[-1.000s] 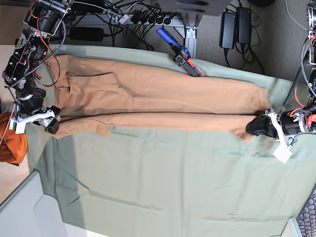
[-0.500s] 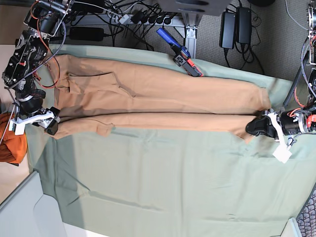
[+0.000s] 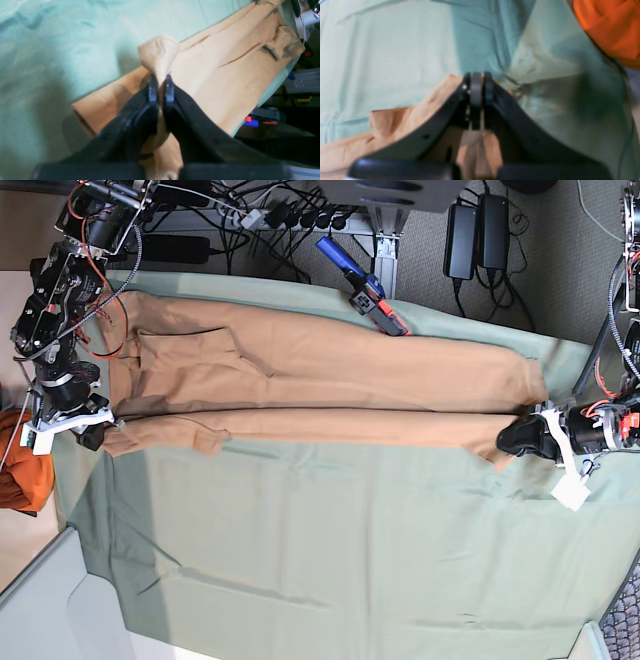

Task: Fold the T-shirt properly
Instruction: 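Fold that edge over with both grippers, forming a long narrow strip, then hold the strip end with the left gripper and pull it toward the right gripper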

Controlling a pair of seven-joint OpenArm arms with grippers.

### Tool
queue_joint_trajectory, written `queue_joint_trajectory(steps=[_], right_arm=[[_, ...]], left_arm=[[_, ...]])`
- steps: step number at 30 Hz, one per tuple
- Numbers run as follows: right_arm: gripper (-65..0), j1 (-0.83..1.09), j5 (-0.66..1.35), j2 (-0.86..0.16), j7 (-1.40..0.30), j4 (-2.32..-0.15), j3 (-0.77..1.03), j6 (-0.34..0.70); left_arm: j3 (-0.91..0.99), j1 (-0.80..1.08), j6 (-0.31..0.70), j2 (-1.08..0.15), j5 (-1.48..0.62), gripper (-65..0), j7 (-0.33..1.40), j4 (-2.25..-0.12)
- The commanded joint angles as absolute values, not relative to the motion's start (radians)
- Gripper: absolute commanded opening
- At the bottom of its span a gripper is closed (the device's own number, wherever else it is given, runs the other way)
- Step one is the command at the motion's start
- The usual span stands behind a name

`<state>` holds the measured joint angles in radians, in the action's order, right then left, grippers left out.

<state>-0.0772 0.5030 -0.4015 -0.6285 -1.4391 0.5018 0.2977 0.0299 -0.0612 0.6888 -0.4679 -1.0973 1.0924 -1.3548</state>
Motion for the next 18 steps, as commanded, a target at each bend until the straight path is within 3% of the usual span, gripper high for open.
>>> queue_joint_trajectory(steps=[1,8,18], right_arm=[[-65.0,-0.093,0.504,-0.419,-0.611,-1.452,0.510,0.386],[-65.0,-0.067,0.594,-0.418,-0.742,-1.474,0.540,0.386],[-65.0,0.122,0.652,-0.418,-0.749,-1.584,0.673,0.389]], left_arm=[[0.036,-0.080,0.698,-0.482,-1.118,-65.0,1.074,-1.371],[0.036,-0.080,0.698,-0.483,-1.104,-65.0,1.075,-1.371],[0.036,-0.077,0.698,-0.488,-1.115,-65.0,1.101,-1.372]])
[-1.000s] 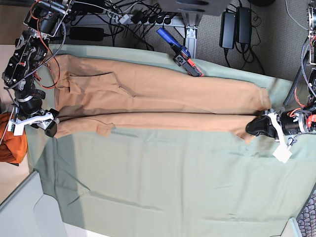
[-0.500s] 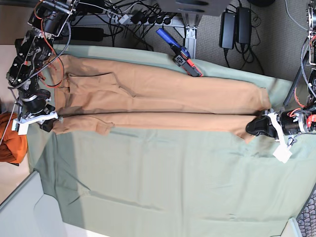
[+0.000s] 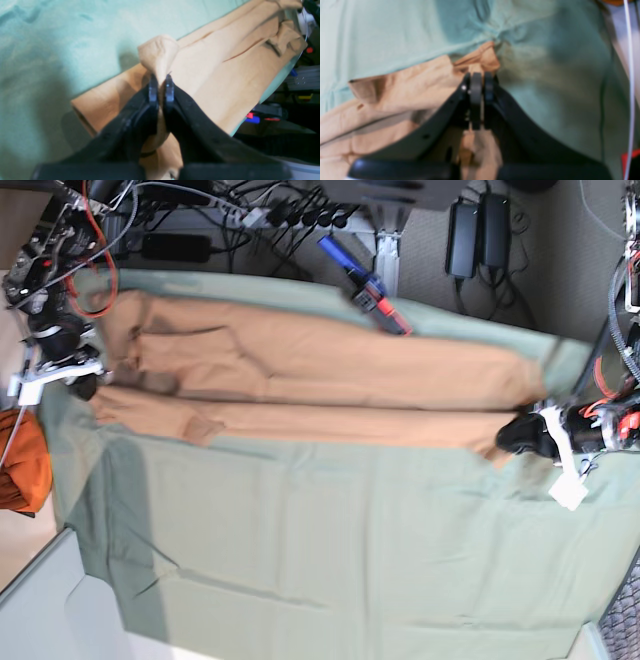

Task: Fold the T-shirt properly
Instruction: 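Hold the strip end with the left gripper and pull it toward the right gripper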

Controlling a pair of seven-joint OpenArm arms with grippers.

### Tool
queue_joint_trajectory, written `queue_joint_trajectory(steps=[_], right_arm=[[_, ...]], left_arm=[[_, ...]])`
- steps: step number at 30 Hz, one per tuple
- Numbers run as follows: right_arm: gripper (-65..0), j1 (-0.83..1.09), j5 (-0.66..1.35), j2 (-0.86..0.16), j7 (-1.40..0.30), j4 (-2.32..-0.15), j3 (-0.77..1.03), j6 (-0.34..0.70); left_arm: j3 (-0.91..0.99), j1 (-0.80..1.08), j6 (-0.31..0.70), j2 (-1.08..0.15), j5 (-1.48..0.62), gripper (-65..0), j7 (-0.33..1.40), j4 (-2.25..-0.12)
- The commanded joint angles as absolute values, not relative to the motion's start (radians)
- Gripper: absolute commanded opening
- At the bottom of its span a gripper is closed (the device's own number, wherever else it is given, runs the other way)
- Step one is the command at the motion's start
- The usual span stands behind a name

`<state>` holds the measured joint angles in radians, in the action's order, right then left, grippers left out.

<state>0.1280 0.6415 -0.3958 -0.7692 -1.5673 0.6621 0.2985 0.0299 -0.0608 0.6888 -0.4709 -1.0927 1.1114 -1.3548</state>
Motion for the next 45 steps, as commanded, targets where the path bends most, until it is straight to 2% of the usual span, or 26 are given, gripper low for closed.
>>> queue_joint_trajectory(steps=[1,14,15,17,18,19,30,43,44,45], right_arm=[[-65.0,0.137,0.657,-0.418,-0.749,-1.585,0.681,0.391],[-65.0,0.217,0.670,-0.405,-0.778,-1.586,0.707,0.401],[-61.3,0.217,0.670,-0.400,-0.786,-1.586,0.707,0.401],[-39.1,0.220,0.670,-0.389,-0.786,-1.586,0.707,0.401],[-31.2,0.220,0.670,-0.383,-0.786,-1.586,0.707,0.401],[-27.2,0.220,0.671,-0.379,-0.786,-1.587,0.707,0.401],[-26.8,0.194,0.696,-0.360,-0.778,-1.734,0.742,0.401],[-26.8,0.159,0.677,-0.360,-0.759,-1.706,0.741,0.401],[-26.8,0.159,0.677,-0.360,-0.759,-1.706,0.741,0.401],[-26.8,0.159,0.677,-0.360,-0.759,-1.706,0.741,0.401]], left_arm=[[0.036,-0.077,0.698,-0.488,-1.115,-65.0,1.101,-1.372],[0.036,-0.075,0.698,-0.527,-1.119,-65.0,1.096,-1.372],[0.036,-0.075,0.698,-0.526,-1.119,-65.0,1.096,-1.372],[0.036,-0.075,0.698,-0.526,-1.119,-65.0,1.096,-1.372],[0.036,-0.075,0.698,-0.526,-1.119,-65.0,1.096,-1.372],[0.036,-0.075,0.698,-0.526,-1.119,-65.0,1.096,-1.372],[0.036,-0.074,0.698,-0.527,-1.119,-65.0,1.104,-1.372],[0.036,-0.030,0.698,-0.571,-1.119,-62.3,1.096,-1.374],[0.036,-0.027,0.698,-0.570,-1.119,-59.2,1.091,-1.374],[0.036,-0.027,0.698,-0.570,-1.118,-53.3,1.082,-1.374]])
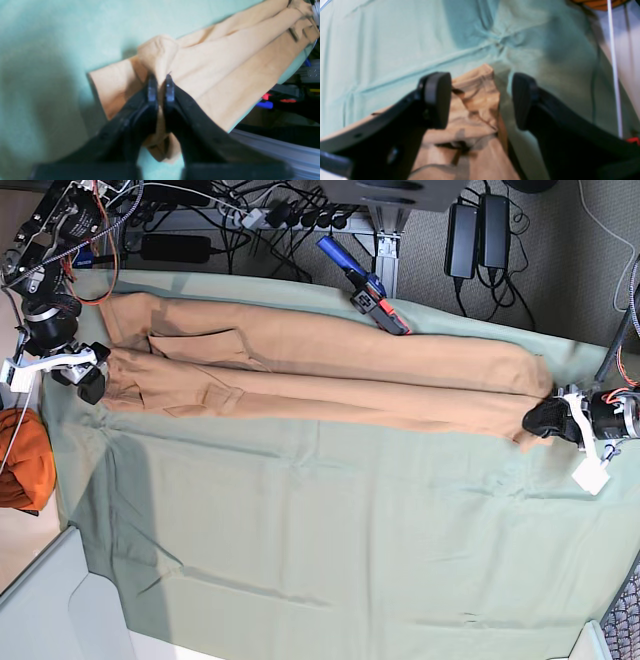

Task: Fold the T-shirt properly
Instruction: 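Hold the strip end with the left gripper and pull it toward the right gripper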

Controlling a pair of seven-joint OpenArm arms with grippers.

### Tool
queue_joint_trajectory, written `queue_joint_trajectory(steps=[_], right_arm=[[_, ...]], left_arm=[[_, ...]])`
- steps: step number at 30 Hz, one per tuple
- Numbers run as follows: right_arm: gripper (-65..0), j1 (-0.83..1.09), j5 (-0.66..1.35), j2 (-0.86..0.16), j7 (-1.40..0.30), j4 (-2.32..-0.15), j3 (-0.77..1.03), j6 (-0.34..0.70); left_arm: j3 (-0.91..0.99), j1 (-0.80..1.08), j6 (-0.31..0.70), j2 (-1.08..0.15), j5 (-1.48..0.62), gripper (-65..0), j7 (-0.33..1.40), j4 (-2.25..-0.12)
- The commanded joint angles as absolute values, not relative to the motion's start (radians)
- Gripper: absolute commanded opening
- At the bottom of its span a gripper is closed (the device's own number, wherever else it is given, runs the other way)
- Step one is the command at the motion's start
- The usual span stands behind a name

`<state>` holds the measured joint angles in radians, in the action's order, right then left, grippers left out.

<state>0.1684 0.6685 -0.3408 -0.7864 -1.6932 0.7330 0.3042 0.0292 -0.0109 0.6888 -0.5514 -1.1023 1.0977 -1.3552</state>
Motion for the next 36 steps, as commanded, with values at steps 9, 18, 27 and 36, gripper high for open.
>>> queue_joint_trajectory(steps=[9,18,27,36], right_arm=[[-26.8,0.159,0.658,-0.360,-0.760,-1.703,0.741,0.402],[-26.8,0.161,0.659,-0.360,-0.759,-1.702,0.741,0.401],[-26.8,0.161,0.659,-0.360,-0.760,-1.702,0.741,0.401],[-26.8,0.162,0.659,-0.360,-0.764,-1.702,0.741,0.401]], left_arm=[[0.103,-0.026,0.698,-0.592,-1.117,-22.1,1.071,-1.374],[0.282,0.110,0.698,-0.609,-1.274,-22.1,1.106,-1.374],[0.282,0.152,0.698,-0.528,-1.327,-22.1,1.116,-1.373],[0.282,0.152,0.698,-0.437,-1.276,-22.1,1.077,-1.373]])
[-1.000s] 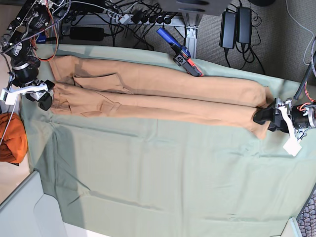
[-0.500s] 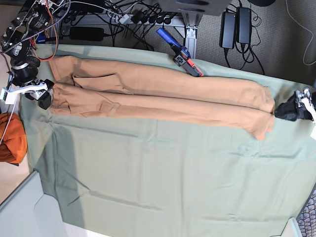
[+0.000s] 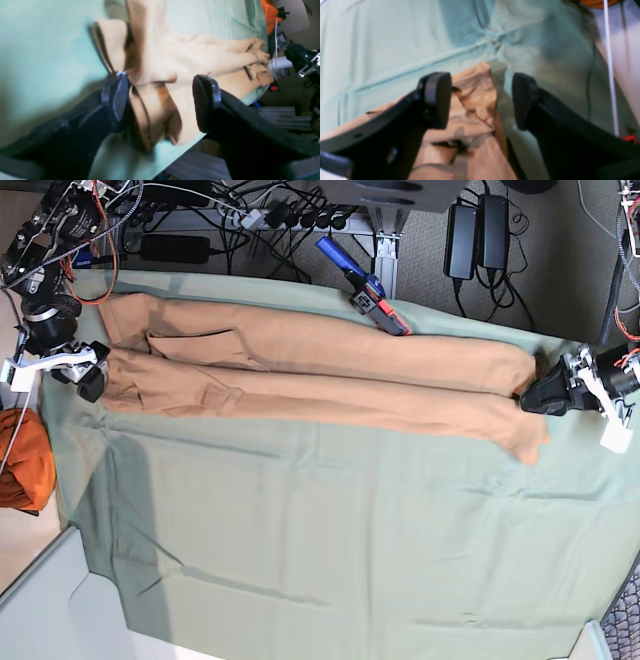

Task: Fold the T-shirt properly
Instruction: 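Hold the strip end with the left gripper and pull it toward the right gripper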

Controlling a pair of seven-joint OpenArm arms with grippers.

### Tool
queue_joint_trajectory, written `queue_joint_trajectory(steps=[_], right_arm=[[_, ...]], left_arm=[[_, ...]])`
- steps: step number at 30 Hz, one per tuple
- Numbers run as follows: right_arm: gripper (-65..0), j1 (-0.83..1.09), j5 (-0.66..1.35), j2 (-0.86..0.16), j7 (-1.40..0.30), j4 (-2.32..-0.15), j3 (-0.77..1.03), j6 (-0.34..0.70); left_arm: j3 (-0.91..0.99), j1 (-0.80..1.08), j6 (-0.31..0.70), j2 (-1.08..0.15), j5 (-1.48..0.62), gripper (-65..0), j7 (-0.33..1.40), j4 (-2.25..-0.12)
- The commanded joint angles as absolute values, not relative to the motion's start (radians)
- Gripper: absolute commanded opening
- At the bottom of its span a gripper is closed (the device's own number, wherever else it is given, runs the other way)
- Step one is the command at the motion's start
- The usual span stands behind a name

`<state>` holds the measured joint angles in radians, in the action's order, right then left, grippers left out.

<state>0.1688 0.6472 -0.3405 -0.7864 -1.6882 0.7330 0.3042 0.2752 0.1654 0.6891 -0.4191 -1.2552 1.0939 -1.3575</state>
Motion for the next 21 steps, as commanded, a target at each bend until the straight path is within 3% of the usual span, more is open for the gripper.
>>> queue_joint_trajectory(steps=[1,13,15,17,19,20,21], right_arm=[[-26.8,0.162,0.659,-0.360,-0.764,-1.702,0.741,0.401],[-26.8,0.161,0.662,-0.360,-0.764,-1.702,0.741,0.401],[-26.8,0.161,0.662,-0.360,-0.764,-1.702,0.741,0.402],[-26.8,0.162,0.662,-0.360,-0.764,-1.702,0.741,0.401],[-26.8,0.162,0.662,-0.360,-0.764,-1.702,0.741,0.401],[-26.8,0.162,0.662,-0.360,-0.764,-1.702,0.741,0.401],[-26.8,0.161,0.662,-0.360,-0.764,-1.702,0.741,0.401]], left_arm=[[0.282,0.152,0.698,-0.428,-1.259,-22.1,1.070,-1.373],[0.282,0.141,0.698,-0.326,-1.183,-23.1,1.006,-1.373],[0.282,0.136,0.698,-0.315,-1.174,-32.3,1.005,-1.373],[0.282,0.132,0.698,-0.307,-1.144,-49.1,0.994,-1.373],[0.282,0.130,0.698,-0.305,-1.116,-61.0,0.973,-1.373],[0.282,0.128,0.698,-0.305,-1.110,-65.0,0.969,-1.373],[0.282,0.127,0.698,-0.305,-1.103,-65.0,0.969,-1.373]])
